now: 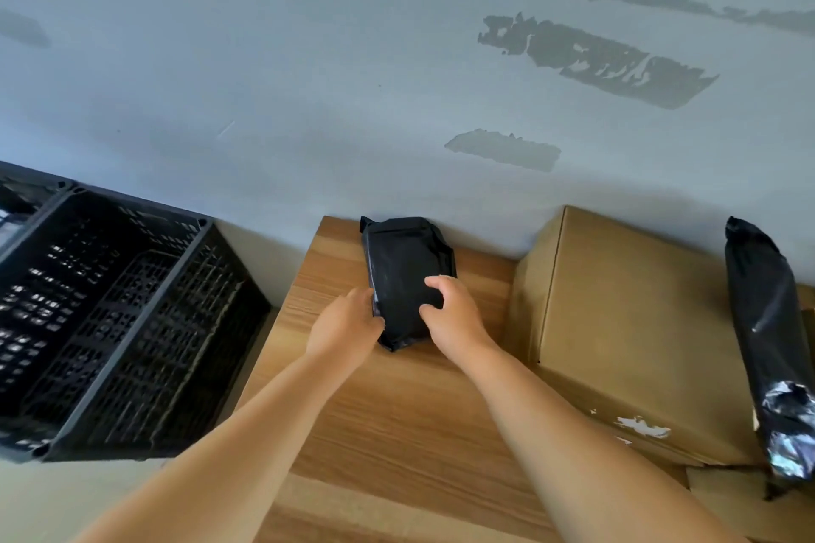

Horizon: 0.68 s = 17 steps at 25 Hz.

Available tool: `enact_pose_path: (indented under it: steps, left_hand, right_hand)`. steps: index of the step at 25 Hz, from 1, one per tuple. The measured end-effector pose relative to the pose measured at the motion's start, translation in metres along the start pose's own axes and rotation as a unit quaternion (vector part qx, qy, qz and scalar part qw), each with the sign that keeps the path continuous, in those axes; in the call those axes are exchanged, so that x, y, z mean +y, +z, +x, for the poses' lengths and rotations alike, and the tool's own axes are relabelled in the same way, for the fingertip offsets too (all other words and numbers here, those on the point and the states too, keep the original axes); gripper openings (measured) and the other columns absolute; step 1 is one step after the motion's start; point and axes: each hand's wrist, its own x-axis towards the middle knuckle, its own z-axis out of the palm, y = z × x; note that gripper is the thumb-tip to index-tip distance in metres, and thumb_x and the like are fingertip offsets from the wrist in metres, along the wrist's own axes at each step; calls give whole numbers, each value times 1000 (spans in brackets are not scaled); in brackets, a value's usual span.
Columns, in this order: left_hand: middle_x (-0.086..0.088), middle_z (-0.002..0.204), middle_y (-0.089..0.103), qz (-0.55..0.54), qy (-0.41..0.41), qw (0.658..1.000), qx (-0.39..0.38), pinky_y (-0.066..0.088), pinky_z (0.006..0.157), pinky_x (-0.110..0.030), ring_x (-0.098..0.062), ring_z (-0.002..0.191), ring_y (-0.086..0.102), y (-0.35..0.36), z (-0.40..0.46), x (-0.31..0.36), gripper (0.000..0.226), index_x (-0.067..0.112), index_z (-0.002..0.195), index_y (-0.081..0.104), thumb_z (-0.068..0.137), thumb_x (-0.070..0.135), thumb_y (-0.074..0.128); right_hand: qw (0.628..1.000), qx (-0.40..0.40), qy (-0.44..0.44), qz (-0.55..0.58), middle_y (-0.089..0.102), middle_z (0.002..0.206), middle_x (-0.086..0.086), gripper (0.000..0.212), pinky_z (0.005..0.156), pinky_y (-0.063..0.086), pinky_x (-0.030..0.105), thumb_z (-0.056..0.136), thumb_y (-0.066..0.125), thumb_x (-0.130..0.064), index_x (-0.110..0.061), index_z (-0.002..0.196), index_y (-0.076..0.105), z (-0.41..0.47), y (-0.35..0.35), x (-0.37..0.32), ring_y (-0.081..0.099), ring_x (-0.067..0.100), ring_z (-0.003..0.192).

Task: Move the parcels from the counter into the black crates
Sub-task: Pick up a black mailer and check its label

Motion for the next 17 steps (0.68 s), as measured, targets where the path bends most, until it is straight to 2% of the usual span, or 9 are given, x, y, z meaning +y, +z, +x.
enact_pose_path:
  steps: [4, 7, 11, 15, 17]
  left_hand:
    - [3, 112, 62, -40, 4, 999, -4, 46, 68, -27, -16, 94, 60, 12, 29, -7, 37, 19, 128, 49, 91, 20, 55]
    - [0, 115, 63, -48, 1, 999, -22, 50, 75, -30, -19, 101, 61, 18, 43, -10, 36, 16, 127, 48, 93, 21, 55]
    - [-2, 112, 66, -69, -13, 997, -21, 54, 83, -36, -20, 98, 62, 16, 48, -17, 30, 14, 122, 53, 92, 19, 56]
    - [2, 110, 66, -79, -7, 997, -17, 53, 72, -30, -16, 91, 62, 3, 36, -20, 36, 17, 126, 54, 91, 12, 56]
    - [3, 112, 66, -100, 1, 995, -9, 56, 74, -32, -15, 91, 64, -5, 27, -17, 42, 20, 129, 54, 89, 9, 57]
  right_hand:
    - [999, -20, 23, -24, 14, 160, -2, 60, 113, 21, 28, 95, 48, -7, -19, 150, 27, 24, 13, 6, 14, 17, 147]
    - [998, -15, 64, 5, 13, 161, 0, 69, 116, 22, 34, 95, 50, -8, -19, 154, 15, 31, 21, 4, 14, 19, 147]
    - [992, -11, 105, 75, 23, 158, 3, 68, 100, 34, 26, 97, 48, -8, -17, 154, 12, 26, 23, -3, 30, 23, 141]
    - [986, -6, 119, 119, 28, 155, 2, 61, 92, 35, 24, 98, 44, -7, -17, 153, 18, 9, 18, -14, 38, 21, 134]
    - [986, 3, 110, 128, 36, 150, 2, 56, 87, 38, 22, 98, 44, -7, -16, 150, 26, -2, 13, -23, 44, 17, 123]
